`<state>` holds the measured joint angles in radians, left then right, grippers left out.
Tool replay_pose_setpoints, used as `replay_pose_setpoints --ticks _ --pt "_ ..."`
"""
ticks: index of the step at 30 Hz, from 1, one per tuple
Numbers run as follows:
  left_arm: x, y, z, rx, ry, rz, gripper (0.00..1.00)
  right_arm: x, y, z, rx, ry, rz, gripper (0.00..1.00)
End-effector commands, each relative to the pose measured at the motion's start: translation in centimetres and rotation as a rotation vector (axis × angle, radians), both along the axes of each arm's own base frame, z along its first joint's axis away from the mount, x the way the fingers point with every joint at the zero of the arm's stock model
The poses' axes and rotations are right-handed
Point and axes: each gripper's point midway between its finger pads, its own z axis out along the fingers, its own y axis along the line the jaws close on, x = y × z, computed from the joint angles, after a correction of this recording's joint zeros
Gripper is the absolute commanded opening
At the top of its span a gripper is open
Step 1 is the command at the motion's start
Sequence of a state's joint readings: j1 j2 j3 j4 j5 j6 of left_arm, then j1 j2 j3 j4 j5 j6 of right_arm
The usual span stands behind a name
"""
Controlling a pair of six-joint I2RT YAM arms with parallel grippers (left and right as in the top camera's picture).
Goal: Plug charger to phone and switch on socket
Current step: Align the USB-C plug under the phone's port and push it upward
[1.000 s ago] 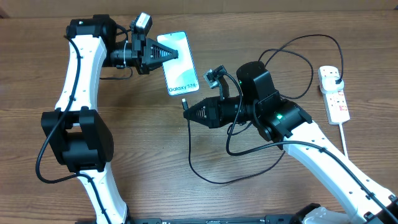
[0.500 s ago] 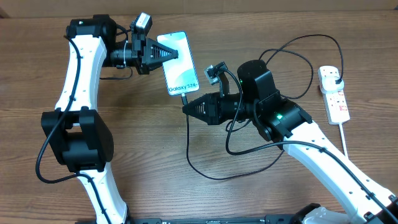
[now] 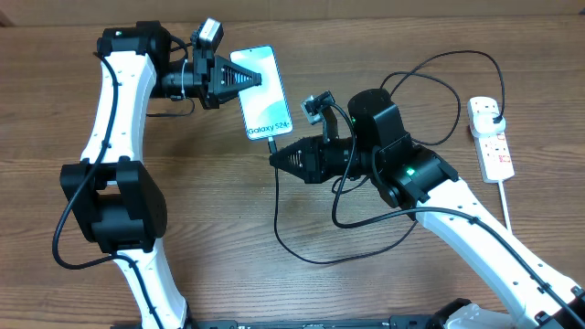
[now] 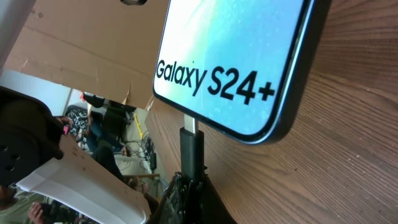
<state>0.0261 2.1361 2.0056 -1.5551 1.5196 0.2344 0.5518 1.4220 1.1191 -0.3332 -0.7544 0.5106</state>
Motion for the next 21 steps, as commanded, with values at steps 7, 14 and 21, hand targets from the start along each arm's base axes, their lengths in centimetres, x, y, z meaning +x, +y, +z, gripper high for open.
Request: replay_pose_setpoints --ticks 7,14,21 --pt "-0.07 -0.05 1.86 -0.059 -0.007 0.006 0.04 0.55 -0.43 0.95 -0.009 -0.071 -0.039 0.04" --pt "-0.11 -0.06 1.65 -0.046 -0.005 0.005 0.04 0.78 -0.51 0.91 -0.016 -0.084 -0.049 0.04" --pt "-0.12 -0.06 1.6 -0.043 -0.004 0.004 0.04 1.01 -0.63 0.86 -0.02 -0.087 -0.06 0.04"
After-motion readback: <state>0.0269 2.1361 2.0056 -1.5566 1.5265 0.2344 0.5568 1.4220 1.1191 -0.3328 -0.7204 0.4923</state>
